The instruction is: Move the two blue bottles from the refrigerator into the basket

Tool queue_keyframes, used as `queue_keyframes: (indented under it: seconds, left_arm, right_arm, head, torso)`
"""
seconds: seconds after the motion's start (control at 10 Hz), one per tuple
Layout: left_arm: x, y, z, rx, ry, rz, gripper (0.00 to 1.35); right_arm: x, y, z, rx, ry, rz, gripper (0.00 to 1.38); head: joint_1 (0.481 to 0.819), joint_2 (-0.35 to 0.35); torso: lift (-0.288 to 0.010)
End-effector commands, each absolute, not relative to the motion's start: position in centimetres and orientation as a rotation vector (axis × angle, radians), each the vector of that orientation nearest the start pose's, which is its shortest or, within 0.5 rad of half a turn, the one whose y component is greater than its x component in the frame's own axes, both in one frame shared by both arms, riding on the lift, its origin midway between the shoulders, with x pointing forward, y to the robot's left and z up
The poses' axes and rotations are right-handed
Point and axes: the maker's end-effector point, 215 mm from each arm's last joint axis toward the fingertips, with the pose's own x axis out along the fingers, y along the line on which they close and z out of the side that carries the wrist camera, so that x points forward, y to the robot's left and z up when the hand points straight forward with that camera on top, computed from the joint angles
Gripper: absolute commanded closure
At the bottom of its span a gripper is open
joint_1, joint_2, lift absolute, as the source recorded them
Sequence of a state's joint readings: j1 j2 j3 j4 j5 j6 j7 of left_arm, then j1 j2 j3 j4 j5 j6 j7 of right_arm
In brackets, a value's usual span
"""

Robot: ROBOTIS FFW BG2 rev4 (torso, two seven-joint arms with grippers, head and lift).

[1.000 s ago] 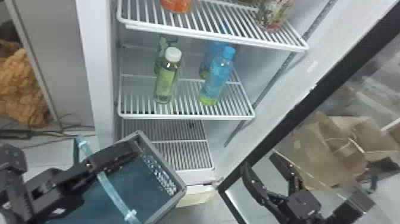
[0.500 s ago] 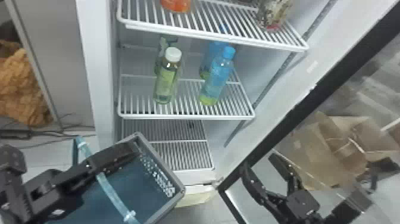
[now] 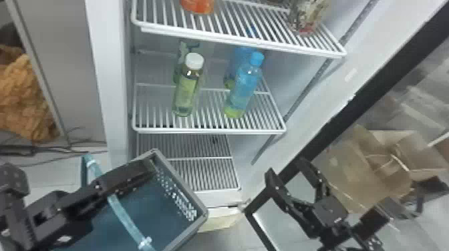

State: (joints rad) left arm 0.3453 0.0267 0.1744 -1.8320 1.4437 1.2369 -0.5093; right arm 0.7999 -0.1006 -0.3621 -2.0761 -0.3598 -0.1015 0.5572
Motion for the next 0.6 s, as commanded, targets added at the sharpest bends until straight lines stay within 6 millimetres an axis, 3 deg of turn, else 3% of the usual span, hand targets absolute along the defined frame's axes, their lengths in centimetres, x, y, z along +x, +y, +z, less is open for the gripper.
queue_keyframes:
  seconds: [0.0, 0.5]
  left_arm:
    - [32.0, 2.9, -31.5, -1.546, 0.650, -1.054, 1.16]
    - [32.1, 2.5, -31.3, -1.547, 0.651, -1.063, 1.16]
  right_arm:
    - [34.8, -30.9, -36.1, 0.081, 0.083, 0.290, 0.18]
    - [40.4, -30.7, -36.4, 0.111, 0.027, 0.265, 0.18]
  head:
    - [0.695, -0.350]
    - [0.695, -0.350]
  torso:
    - [-0.216]
    - [-0.216]
